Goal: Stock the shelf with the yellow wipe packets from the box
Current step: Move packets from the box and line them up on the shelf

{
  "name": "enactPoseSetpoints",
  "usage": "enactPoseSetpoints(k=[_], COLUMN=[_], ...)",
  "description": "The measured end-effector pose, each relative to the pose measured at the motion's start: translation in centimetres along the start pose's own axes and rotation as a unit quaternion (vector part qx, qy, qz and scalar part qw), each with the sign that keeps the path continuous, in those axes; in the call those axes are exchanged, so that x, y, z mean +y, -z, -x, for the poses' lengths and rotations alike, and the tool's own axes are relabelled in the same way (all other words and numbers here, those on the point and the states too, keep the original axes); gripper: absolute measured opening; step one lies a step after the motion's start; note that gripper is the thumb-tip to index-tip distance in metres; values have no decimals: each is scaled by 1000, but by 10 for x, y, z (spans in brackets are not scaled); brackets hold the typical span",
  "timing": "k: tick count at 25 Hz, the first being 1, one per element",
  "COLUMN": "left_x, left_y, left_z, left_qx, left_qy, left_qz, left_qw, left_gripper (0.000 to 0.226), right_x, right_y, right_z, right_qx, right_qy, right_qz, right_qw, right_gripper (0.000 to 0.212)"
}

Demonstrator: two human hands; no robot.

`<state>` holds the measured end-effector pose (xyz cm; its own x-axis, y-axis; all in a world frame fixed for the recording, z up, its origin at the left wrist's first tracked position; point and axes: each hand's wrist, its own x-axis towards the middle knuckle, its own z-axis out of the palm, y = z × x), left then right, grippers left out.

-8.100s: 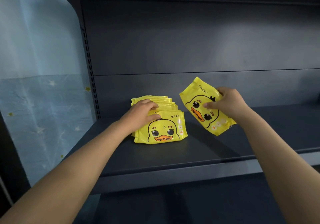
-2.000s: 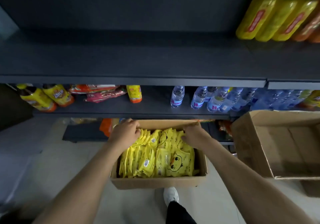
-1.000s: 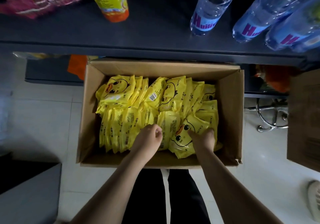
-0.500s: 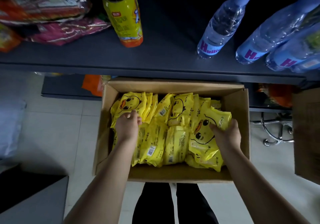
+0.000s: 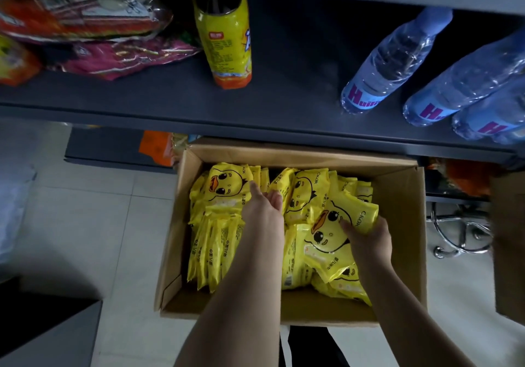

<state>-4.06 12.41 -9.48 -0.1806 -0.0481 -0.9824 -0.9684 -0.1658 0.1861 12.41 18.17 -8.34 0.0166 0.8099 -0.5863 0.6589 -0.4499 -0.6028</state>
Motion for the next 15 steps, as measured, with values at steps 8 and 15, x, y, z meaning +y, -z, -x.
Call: enactPoseSetpoints(k=[8,15], left_x=[-14,-6], left_y=[29,40], left_z=[-78,-34], left_qx=[-92,65], left_qy=[-74,-107], left_qz=[-58,-8], left_qw=[991,992], left_gripper=[85,27], right_x=[2,1], right_y=[-15,-12], right_z=[-11,-8], right_qx=[-28,-45], right_qy=[6,21], right_qz=[66,103], right_qw=[997,993], right_gripper=[65,80])
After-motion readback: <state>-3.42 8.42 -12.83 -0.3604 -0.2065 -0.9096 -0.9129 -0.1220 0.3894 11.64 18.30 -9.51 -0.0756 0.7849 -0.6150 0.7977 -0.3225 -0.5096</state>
